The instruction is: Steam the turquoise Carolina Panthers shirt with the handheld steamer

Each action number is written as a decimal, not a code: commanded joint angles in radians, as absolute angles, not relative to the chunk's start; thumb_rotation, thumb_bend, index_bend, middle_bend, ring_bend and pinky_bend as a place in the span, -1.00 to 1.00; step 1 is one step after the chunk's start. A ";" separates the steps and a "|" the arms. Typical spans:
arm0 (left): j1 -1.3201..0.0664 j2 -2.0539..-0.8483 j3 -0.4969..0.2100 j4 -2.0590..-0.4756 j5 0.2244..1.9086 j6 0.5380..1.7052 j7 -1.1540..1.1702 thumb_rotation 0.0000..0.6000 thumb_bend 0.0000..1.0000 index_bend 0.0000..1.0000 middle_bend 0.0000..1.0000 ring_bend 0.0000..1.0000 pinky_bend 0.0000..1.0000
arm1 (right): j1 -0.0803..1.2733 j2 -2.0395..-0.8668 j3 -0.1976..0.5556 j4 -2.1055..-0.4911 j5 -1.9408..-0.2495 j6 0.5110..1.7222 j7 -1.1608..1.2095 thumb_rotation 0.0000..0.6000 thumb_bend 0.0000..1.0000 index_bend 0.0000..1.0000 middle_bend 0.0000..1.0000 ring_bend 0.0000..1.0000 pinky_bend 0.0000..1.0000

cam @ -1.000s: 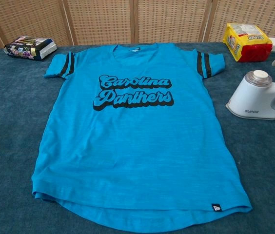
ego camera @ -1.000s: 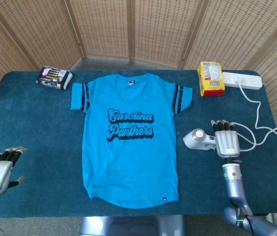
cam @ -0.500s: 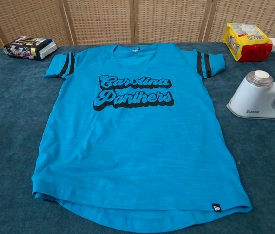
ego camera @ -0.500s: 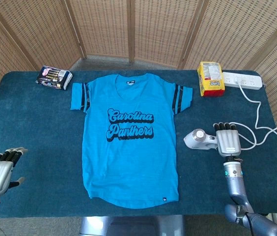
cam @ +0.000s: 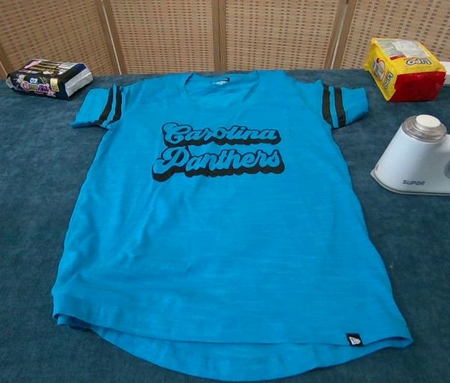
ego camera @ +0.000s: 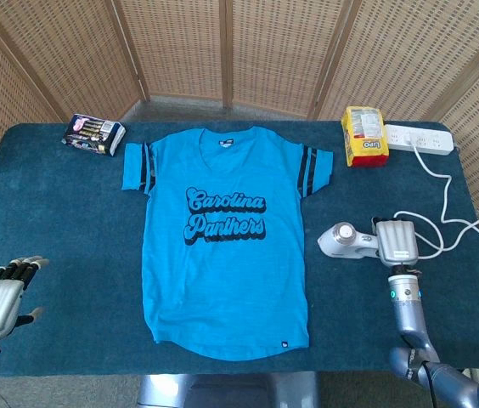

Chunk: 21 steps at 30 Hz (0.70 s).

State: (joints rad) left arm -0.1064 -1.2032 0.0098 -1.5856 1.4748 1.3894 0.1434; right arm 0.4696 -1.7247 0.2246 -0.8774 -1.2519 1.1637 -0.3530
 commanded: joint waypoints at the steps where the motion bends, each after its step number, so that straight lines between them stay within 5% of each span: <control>1: -0.107 -1.204 0.010 -1.586 1.475 1.388 0.144 1.00 -0.74 -0.59 -0.54 -0.61 -0.48 | 0.473 -1.724 0.223 -0.876 -1.256 1.155 -0.323 1.00 -0.24 0.22 0.38 0.41 0.37; 21: -0.124 -1.211 0.018 -1.576 1.513 1.380 0.141 1.00 -0.74 -0.59 -0.54 -0.61 -0.48 | 0.466 -1.686 0.244 -0.979 -1.254 1.126 -0.068 1.00 -0.26 0.36 0.52 0.59 0.54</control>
